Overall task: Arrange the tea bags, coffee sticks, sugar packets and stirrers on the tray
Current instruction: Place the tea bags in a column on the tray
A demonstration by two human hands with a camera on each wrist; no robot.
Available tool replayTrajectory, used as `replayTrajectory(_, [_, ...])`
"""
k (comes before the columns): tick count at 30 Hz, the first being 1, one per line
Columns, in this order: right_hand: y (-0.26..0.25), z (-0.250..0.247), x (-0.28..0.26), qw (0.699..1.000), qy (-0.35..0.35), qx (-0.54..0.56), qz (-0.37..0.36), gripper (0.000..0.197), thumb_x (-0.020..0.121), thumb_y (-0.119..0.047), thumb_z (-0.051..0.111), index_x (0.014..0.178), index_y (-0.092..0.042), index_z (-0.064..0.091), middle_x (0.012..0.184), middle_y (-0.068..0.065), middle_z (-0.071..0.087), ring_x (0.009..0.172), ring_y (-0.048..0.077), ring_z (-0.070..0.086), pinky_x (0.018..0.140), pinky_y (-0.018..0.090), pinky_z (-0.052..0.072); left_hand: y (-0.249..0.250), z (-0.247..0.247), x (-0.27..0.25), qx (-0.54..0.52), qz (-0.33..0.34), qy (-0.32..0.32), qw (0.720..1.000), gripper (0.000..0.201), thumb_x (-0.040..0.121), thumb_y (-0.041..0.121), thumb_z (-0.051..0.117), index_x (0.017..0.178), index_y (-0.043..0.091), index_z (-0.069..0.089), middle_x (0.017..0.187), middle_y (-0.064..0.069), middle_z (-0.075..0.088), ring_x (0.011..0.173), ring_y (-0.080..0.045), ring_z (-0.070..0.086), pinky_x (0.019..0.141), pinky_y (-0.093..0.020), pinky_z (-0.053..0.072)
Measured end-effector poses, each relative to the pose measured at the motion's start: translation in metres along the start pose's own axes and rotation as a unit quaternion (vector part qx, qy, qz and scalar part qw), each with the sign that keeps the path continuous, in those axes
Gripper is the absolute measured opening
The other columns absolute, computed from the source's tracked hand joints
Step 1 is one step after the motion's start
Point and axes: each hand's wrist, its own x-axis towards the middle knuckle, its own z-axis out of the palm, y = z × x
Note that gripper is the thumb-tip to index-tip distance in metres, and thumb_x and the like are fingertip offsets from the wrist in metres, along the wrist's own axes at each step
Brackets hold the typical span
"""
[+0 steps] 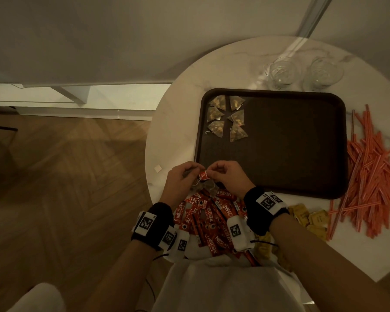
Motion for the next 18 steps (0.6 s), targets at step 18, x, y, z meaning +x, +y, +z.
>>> replayTrajectory(18, [-0.003,-0.001,-0.003,0.999,0.027,0.044,-0.002,0.007,0.097,-0.009,0.057,0.097,-0.006,0.064,0.086,0.003,0.074,0.076,0.006,0.07,0.072,0.017,0.054,-0.006,-0.028,0.005,0.032,-0.019,0.031,0.999,0.021,0.09,-0.001,0.06,0.087,0.017,0.071,0.086,0.001,0.069,0.071,0.003,0.061,0.064,-0.012,0.05])
